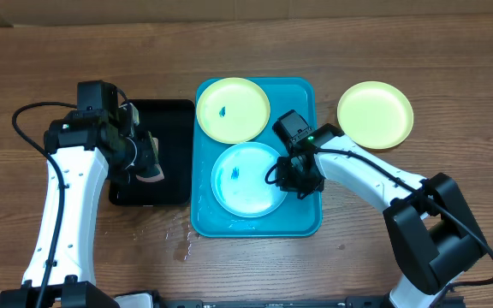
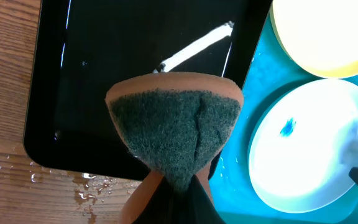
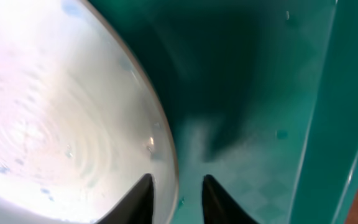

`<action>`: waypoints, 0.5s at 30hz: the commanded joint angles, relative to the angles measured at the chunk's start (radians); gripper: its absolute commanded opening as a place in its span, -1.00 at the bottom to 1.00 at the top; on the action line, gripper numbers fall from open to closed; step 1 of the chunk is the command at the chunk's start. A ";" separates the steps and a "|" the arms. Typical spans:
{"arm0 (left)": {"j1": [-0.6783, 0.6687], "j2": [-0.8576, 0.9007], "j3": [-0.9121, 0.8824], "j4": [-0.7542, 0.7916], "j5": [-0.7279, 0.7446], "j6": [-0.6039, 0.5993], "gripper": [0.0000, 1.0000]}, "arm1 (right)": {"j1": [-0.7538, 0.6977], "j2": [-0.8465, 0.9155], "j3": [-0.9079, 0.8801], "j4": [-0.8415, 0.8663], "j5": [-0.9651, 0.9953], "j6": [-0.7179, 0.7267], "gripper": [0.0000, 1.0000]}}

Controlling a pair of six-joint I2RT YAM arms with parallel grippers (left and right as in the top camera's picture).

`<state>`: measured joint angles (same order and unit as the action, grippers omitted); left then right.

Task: Clean dirty plates on tray and stack at the side
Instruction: 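Slide the light-blue plate with the right gripper to the tray's lower center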

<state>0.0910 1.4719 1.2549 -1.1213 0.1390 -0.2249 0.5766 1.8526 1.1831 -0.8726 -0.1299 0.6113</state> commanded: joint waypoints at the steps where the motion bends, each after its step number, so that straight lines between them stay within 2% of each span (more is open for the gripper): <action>1: -0.007 -0.008 0.002 0.004 0.012 0.028 -0.91 | 0.010 -0.010 -0.006 -0.004 -0.028 0.097 -0.60; 8: -0.007 -0.008 0.002 0.008 0.021 0.050 -0.92 | 0.017 -0.010 -0.006 0.030 -0.028 0.097 -0.86; 10: -0.008 -0.008 0.002 0.013 0.058 0.089 -0.92 | 0.017 -0.010 -0.006 0.034 -0.028 0.098 -0.92; 15: -0.034 -0.008 0.002 0.043 0.221 0.208 -0.92 | 0.018 -0.010 -0.006 0.035 -0.028 0.100 -0.92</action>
<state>0.0868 1.4719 1.2549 -1.0912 0.2340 -0.1173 0.5900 1.8526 1.1828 -0.8455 -0.1535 0.7033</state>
